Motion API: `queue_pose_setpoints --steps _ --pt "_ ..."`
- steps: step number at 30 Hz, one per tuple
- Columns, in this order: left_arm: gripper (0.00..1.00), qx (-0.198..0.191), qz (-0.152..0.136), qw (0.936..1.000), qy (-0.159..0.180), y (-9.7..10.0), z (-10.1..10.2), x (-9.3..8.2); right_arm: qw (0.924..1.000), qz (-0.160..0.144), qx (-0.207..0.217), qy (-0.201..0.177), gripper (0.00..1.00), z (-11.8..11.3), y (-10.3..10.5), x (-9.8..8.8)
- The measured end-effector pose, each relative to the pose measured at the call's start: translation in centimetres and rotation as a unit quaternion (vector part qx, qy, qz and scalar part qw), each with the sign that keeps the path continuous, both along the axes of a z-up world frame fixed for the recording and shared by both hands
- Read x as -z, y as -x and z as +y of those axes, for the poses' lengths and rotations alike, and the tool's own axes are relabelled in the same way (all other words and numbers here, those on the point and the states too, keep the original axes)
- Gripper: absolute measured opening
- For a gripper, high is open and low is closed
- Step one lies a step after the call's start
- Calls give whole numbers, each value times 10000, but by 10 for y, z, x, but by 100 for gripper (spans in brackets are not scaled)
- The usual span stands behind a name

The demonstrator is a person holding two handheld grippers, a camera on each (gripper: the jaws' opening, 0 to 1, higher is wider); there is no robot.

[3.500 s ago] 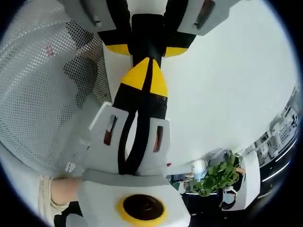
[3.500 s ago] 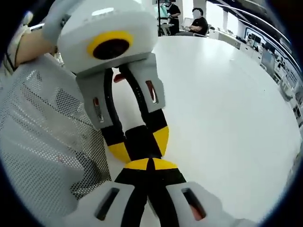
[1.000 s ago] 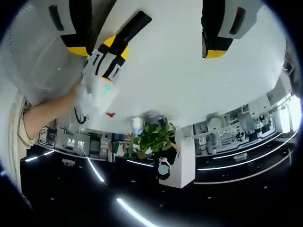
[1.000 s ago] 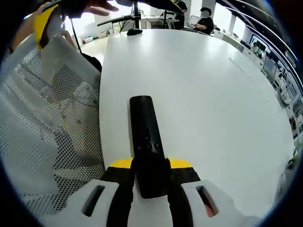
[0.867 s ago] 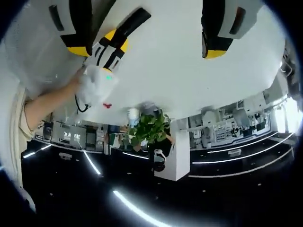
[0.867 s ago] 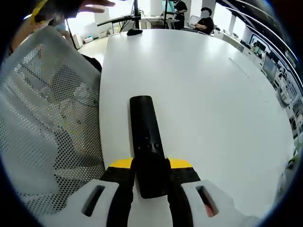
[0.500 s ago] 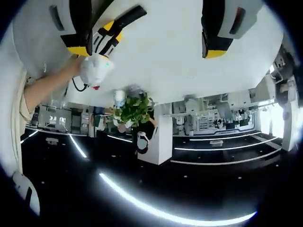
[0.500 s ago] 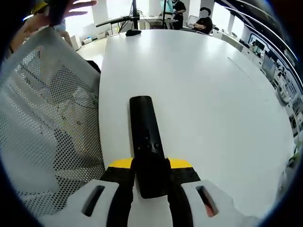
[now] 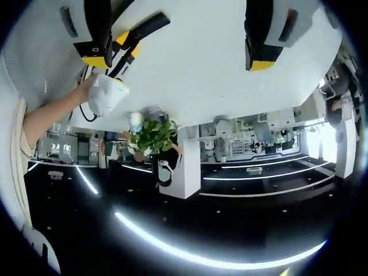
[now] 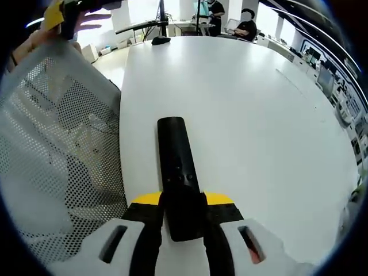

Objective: Press the specified remote control buttons in sequence, fully releasing each button before pressing the next.

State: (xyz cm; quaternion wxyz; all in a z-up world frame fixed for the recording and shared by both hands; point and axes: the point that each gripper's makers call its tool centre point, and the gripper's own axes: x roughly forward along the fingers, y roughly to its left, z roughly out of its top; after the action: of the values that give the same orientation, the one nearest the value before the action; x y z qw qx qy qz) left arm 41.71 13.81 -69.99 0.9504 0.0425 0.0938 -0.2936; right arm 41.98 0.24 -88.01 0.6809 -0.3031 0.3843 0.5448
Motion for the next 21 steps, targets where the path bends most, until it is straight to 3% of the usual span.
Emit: queue_pose_setpoints --steps 3,7,13,17,21 --pt "100 -279 -240 9992 -121 -4 8 -7 10000 -5 34 -47 25 0 0 0" --pt "100 -465 -332 9983 -81 -5 12 -12 10000 -16 10 69 25 2 0 0" --pt "99 -567 -123 9970 -505 -6 8 -4 9997 3 -183 185 25 5 -3 0" --pt "99 -596 18 9972 -453 -6 11 -1 9987 16 -417 275 25 6 -5 0" --pt "99 -553 -71 9971 -524 -6 8 -3 9980 92 -578 258 24 6 -9 0"
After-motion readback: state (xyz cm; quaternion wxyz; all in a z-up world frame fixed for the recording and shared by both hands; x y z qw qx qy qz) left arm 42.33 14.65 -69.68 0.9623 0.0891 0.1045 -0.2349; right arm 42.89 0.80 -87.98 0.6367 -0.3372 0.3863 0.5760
